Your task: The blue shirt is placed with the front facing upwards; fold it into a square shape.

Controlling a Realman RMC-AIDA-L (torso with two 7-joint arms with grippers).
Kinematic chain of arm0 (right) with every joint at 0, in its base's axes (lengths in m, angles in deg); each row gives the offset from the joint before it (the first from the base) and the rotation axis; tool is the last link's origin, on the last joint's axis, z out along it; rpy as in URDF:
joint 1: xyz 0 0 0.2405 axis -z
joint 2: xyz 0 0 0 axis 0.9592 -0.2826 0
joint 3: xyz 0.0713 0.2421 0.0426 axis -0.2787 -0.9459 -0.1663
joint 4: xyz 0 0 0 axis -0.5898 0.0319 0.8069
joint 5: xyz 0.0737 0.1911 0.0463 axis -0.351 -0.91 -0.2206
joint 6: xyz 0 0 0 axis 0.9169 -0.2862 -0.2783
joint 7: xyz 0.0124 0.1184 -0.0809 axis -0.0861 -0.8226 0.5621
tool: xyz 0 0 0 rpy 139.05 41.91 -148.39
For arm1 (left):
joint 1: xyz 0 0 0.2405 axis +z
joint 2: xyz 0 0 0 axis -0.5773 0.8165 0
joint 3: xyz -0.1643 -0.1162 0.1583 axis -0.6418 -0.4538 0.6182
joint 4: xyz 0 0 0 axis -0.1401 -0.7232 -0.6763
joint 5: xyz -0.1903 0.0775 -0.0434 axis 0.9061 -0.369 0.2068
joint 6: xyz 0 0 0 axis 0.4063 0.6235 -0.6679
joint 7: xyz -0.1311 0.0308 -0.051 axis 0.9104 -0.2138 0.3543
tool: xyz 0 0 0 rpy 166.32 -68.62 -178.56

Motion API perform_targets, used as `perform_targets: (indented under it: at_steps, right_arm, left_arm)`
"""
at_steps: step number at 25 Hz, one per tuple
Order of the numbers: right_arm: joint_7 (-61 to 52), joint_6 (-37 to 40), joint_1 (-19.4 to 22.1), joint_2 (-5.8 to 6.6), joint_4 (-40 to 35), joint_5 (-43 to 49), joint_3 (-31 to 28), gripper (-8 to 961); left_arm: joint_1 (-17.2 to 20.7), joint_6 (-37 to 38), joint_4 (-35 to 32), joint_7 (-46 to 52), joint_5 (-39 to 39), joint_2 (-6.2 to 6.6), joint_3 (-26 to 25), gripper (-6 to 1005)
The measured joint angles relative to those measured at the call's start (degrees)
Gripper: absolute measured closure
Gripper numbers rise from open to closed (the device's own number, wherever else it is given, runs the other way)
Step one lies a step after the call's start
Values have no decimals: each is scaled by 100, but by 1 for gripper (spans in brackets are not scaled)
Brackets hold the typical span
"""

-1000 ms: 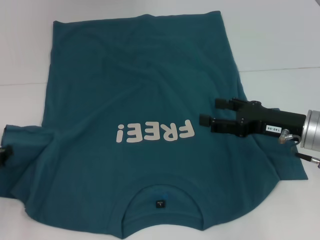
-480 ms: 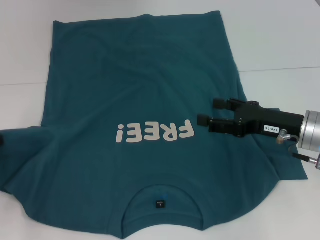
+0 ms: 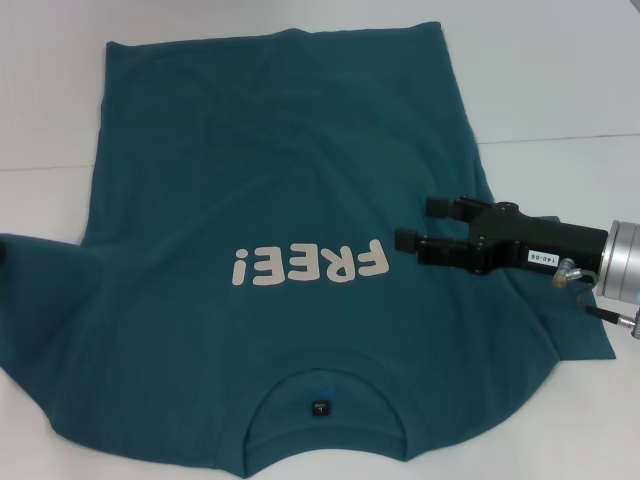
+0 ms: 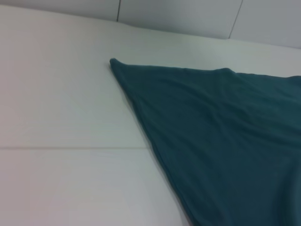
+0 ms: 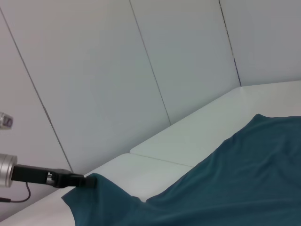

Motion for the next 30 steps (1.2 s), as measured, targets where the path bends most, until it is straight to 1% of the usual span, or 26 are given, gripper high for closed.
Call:
perform_targets:
  at_steps: [7,11,16,23,30]
  right_arm:
    - [6,-31,0,0,0,0,0,11]
    - [7,-31,0,0,0,0,0,11]
    - [9,-32,0,0,0,0,0,12]
    - [6,-30,0,0,43,3,0,12]
    - [3,-30,0,0,44,34,6,12]
  left_arm:
    - [-27,4,-110,-6,-4,-1,32,997]
    - [-29,108,-166,31,4,-35,36,997]
    - [-29,574,-263,286,53,-46,36,997]
    - [-53,1253,-320,386,108,-113,36,998]
    - [-170,1487,-283,583,170,-149,36,998]
